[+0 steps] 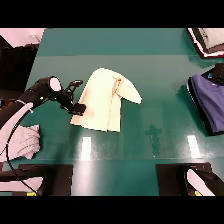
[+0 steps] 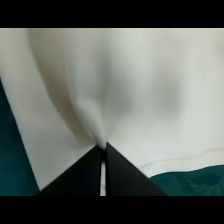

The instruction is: Fold the shirts.

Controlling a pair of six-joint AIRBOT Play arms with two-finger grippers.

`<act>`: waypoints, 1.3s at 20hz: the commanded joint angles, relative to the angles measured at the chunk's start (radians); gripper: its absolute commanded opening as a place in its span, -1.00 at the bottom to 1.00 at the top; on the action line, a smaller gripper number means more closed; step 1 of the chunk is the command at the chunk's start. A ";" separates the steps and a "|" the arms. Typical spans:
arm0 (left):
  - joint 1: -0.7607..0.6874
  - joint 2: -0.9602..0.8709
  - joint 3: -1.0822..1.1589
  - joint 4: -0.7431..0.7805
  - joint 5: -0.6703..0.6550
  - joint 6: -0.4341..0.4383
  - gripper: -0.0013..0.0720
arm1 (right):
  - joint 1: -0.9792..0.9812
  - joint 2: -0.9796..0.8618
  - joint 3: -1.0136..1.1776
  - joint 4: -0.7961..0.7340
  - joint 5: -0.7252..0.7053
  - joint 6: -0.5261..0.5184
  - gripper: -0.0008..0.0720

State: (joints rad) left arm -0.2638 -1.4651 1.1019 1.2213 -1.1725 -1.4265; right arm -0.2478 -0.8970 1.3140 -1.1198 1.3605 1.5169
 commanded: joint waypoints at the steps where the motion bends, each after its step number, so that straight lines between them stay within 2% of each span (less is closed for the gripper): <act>1: 0.003 0.010 0.039 -0.022 -0.037 0.048 -0.91 | 0.001 0.001 0.000 0.001 0.020 0.000 -0.93; 5: 0.056 0.152 0.212 0.008 -0.129 0.111 -0.91 | 0.001 -0.006 -0.001 0.010 0.110 0.000 -0.93; 9: 0.091 0.274 0.268 0.043 -0.132 0.126 -0.91 | 0.003 -0.098 -0.001 0.057 0.195 -0.002 -0.91; 10: 0.091 0.277 0.267 0.051 -0.139 0.126 -0.90 | 0.003 -0.132 -0.002 0.074 0.186 -0.005 -0.69; 11: 0.091 0.277 0.266 0.056 -0.149 0.126 -0.90 | 0.009 -0.174 -0.002 0.103 0.175 -0.022 -0.25; 12: 0.091 0.277 0.264 0.062 -0.155 0.126 -0.91 | 0.021 -0.215 -0.002 0.111 0.161 -0.027 0.04; 13: 0.091 0.277 0.263 0.062 -0.155 0.126 -0.90 | 0.048 -0.261 -0.003 0.107 0.141 -0.027 0.08; 15: 0.091 0.277 0.263 0.062 -0.155 0.125 -0.90 | 0.114 -0.350 -0.024 0.108 0.039 -0.047 0.08; 17: 0.091 0.277 0.263 0.062 -0.158 0.124 -0.90 | 0.179 -0.426 -0.083 0.110 -0.140 -0.053 0.08; 20: 0.091 0.277 0.263 0.061 -0.163 0.124 -0.90 | 0.239 -0.554 -0.135 0.197 -0.327 -0.106 0.08; 24: 0.091 0.277 0.263 0.061 -0.157 0.121 -0.90 | 0.288 -0.719 -0.136 0.353 -0.393 -0.226 0.08; 26: 0.091 0.277 0.263 0.062 -0.153 0.117 -0.90 | 0.315 -0.767 -0.136 0.367 -0.418 -0.243 0.08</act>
State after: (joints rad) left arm -0.1734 -1.1892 1.3636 1.2827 -1.3312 -1.3037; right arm 0.0284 -1.5757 1.1843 -0.8276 1.0191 1.3346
